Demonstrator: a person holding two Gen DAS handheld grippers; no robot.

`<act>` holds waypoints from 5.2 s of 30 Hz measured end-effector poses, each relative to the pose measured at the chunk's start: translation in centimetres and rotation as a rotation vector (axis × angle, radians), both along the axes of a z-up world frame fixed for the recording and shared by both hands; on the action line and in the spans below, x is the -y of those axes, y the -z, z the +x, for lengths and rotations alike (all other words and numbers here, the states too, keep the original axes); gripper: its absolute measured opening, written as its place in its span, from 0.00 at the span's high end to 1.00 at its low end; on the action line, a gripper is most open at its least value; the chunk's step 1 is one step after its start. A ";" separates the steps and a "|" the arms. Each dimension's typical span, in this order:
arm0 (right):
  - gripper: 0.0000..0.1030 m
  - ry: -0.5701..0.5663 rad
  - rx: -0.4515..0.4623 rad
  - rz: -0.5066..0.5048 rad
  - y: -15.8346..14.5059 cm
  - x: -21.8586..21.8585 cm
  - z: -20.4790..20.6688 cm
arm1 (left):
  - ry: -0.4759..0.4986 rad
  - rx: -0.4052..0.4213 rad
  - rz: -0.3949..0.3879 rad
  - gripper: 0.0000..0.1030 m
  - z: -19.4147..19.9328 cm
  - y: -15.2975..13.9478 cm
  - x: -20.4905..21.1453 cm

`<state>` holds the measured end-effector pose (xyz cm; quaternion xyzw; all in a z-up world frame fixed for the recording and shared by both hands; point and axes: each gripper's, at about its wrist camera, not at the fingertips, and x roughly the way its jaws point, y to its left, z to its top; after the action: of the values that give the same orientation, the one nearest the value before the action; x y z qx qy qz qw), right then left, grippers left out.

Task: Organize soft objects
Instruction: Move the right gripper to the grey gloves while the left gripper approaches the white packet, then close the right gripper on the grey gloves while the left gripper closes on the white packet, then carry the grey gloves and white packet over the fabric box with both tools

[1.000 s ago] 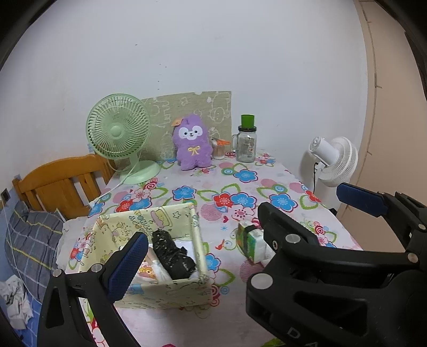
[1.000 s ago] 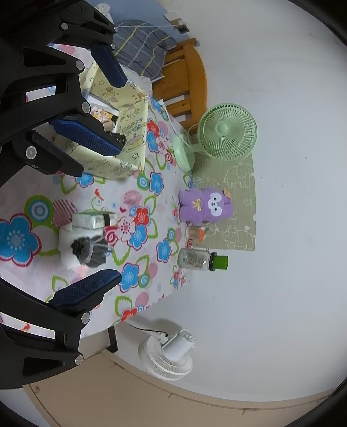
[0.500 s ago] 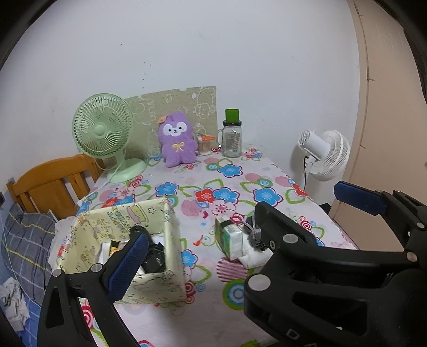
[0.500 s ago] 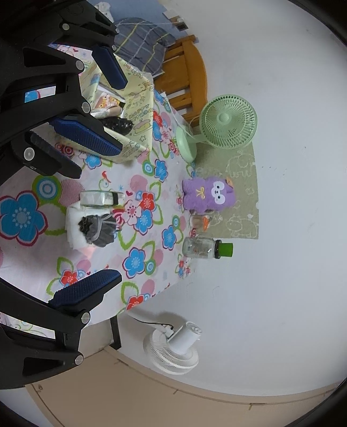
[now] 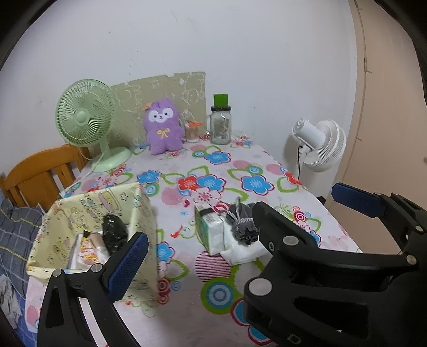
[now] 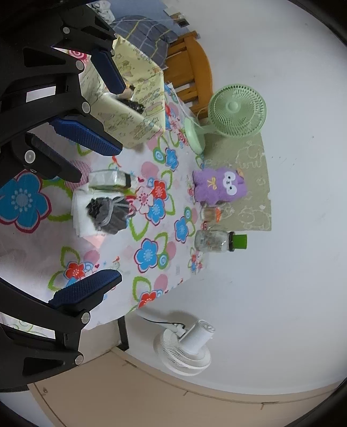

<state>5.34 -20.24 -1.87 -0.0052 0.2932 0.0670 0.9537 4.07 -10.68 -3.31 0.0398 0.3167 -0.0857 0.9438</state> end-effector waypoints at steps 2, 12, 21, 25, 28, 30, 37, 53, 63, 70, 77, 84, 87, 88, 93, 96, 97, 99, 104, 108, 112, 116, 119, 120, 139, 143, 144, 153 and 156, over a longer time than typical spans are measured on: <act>0.13 0.007 -0.011 0.002 0.6 0.5 0.3 | 0.008 -0.007 0.002 0.00 0.3 0.5 0.5; 0.13 0.028 -0.062 0.007 3.6 1.9 2.5 | 0.015 -0.052 -0.012 0.01 2.3 3.4 1.8; 0.13 0.009 -0.112 0.014 5.7 1.9 5.1 | 0.001 -0.113 -0.023 0.01 4.9 5.5 1.8; 0.14 -0.005 -0.121 0.031 6.1 2.0 6.3 | -0.006 -0.119 -0.009 0.01 6.0 5.7 2.0; 0.18 -0.019 -0.129 0.047 6.2 2.2 7.2 | -0.012 -0.119 -0.011 0.01 6.7 5.8 2.0; 0.20 -0.033 -0.145 0.056 6.3 2.0 7.9 | -0.023 -0.125 -0.019 0.01 7.2 5.9 1.9; 0.28 -0.079 -0.188 0.069 7.2 1.4 9.5 | -0.052 -0.152 -0.027 0.02 8.5 6.7 1.3; 0.75 -0.149 -0.201 0.089 7.8 0.9 10.2 | -0.058 -0.189 -0.043 0.01 9.6 7.8 1.0; 0.89 -0.127 -0.182 0.064 7.5 1.1 10.8 | -0.065 -0.185 -0.030 0.01 10.0 7.6 1.2; 0.44 -0.115 -0.176 0.028 7.2 0.8 10.9 | -0.062 -0.206 -0.044 0.02 9.6 7.8 1.0; 0.33 -0.135 -0.197 0.046 7.6 0.7 10.9 | -0.052 -0.221 -0.031 0.03 8.9 8.2 1.0; 0.54 -0.191 -0.250 0.049 9.3 0.1 11.5 | -0.046 -0.240 -0.005 0.03 9.1 8.7 1.2; 0.56 -0.174 -0.208 0.032 8.8 0.2 11.3 | -0.054 -0.232 -0.014 0.03 9.3 8.6 1.1; 0.56 -0.165 -0.196 0.024 8.7 0.3 11.2 | -0.060 -0.231 -0.017 0.03 9.4 8.6 1.1; 0.56 -0.123 -0.186 0.033 8.5 1.3 11.6 | -0.093 -0.233 -0.044 0.12 10.2 8.6 0.6; 0.56 -0.102 -0.191 0.056 8.5 2.0 11.8 | -0.134 -0.241 -0.042 0.22 10.5 8.5 0.3; 0.56 -0.097 -0.191 0.059 8.5 2.1 11.9 | -0.137 -0.239 -0.047 0.31 10.5 8.5 0.3; 0.56 -0.092 -0.191 0.062 8.4 2.2 12.0 | -0.136 -0.229 -0.054 0.53 10.4 8.3 0.1; 0.56 -0.087 -0.197 0.064 8.5 2.2 11.9 | -0.114 -0.277 -0.100 0.81 10.7 8.8 -0.2; 0.56 -0.083 -0.200 0.065 8.4 2.0 11.6 | -0.103 -0.244 -0.072 0.82 10.2 8.4 0.2; 0.55 -0.071 -0.192 0.060 8.1 1.9 10.9 | -0.081 -0.228 -0.058 0.83 9.6 8.0 0.7; 0.55 -0.062 -0.187 0.062 7.8 2.0 9.8 | -0.064 -0.210 -0.042 0.83 8.7 7.5 1.0; 0.55 -0.058 -0.180 0.064 7.6 2.0 9.0 | -0.054 -0.200 -0.038 0.83 8.0 7.2 1.2; 0.55 -0.056 -0.177 0.064 7.4 2.0 8.8 | -0.052 -0.194 -0.037 0.83 7.7 7.0 1.2; 0.55 -0.040 -0.099 0.038 4.6 0.8 3.7 | -0.015 -0.106 -0.020 0.82 3.0 4.2 1.0; 0.55 -0.039 -0.083 0.039 3.8 0.6 2.7 | -0.010 -0.089 -0.020 0.82 2.1 3.5 0.7; 0.55 -0.038 -0.080 0.039 3.7 0.5 2.5 | -0.010 -0.084 -0.019 0.82 1.9 3.3 0.7; 0.55 -0.031 -0.041 0.037 1.7 -0.1 0.7 | -0.006 -0.043 -0.014 0.82 0.5 1.4 0.2; 0.55 -0.025 -0.031 0.032 1.0 -0.4 0.3 | -0.005 -0.032 -0.015 0.82 0.2 0.7 -0.1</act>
<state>5.61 -19.83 -2.85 0.0075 0.3069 0.0836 0.9480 4.28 -10.59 -4.01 0.0307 0.3311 -0.0861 0.9391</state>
